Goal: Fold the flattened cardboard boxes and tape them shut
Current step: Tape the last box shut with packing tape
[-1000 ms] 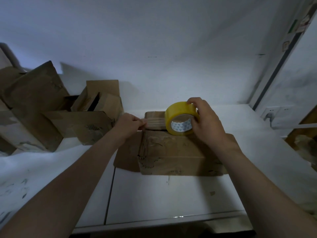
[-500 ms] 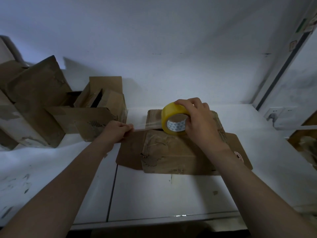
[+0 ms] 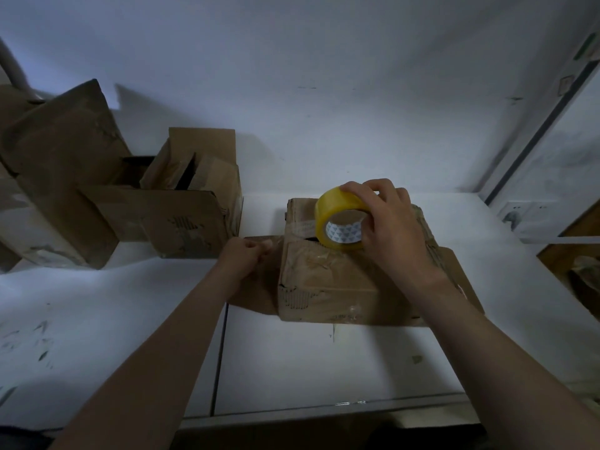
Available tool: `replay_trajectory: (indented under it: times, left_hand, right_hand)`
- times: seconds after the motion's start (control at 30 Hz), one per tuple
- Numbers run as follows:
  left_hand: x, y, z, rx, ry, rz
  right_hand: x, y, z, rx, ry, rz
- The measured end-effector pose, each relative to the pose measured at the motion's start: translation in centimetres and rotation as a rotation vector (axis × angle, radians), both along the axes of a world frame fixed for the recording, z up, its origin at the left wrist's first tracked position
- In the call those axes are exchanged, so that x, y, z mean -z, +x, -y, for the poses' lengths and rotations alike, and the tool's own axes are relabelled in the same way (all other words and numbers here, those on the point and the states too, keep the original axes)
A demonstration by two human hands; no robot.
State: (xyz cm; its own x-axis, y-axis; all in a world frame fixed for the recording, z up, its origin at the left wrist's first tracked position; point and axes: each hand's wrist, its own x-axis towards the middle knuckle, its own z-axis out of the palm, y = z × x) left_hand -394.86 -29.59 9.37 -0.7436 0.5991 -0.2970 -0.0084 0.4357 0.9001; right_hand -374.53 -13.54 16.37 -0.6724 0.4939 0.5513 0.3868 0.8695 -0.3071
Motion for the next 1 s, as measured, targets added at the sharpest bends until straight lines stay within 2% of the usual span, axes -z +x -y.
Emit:
replay_trajectory:
  times: [0.3, 0.47, 0.53, 0.6, 0.67, 0.73, 0.8, 0.87, 1.0]
  left_hand:
    - [2.1, 2.1, -1.1, -0.019, 0.096, -0.037]
    - [1.3, 2.6, -1.0, 0.068, 0.03, -0.145]
    - [0.1, 2.6, -0.9, 0.091, 0.015, -0.252]
    - [-1.7, 2.7, -0.8, 0.134, 0.1, -0.42]
    - [-3.4, 3.6, -1.0, 0.293, 0.161, -0.535]
    - [-3.8, 4.7, -1.7, 0.499, 0.108, -0.595]
    - [-3.1, 5.3, -2.4, 0.619, -0.046, -0.717]
    - [-2.4, 5.5, -2.8, 0.65, -0.222, -0.798]
    - [-3.0, 6.2, -2.6, 0.645, -0.338, -0.874]
  right_hand:
    - [0.7, -0.1, 0.0, 0.012, -0.026, -0.058]
    - [0.7, -0.1, 0.0, 0.004, -0.033, -0.06]
    - [0.6, -0.1, -0.1, -0.01, -0.063, -0.068]
    - [0.7, -0.1, -0.3, -0.046, -0.137, -0.09]
    - [0.6, 0.0, -0.4, -0.088, -0.259, -0.146]
    - [0.9, 0.2, -0.8, -0.102, -0.337, -0.189]
    - [1.2, 0.4, -1.0, -0.121, -0.397, -0.208]
    - [1.6, 0.5, -1.2, -0.152, -0.427, -0.193]
    - [0.8, 0.9, -1.3, -0.152, -0.32, -0.115]
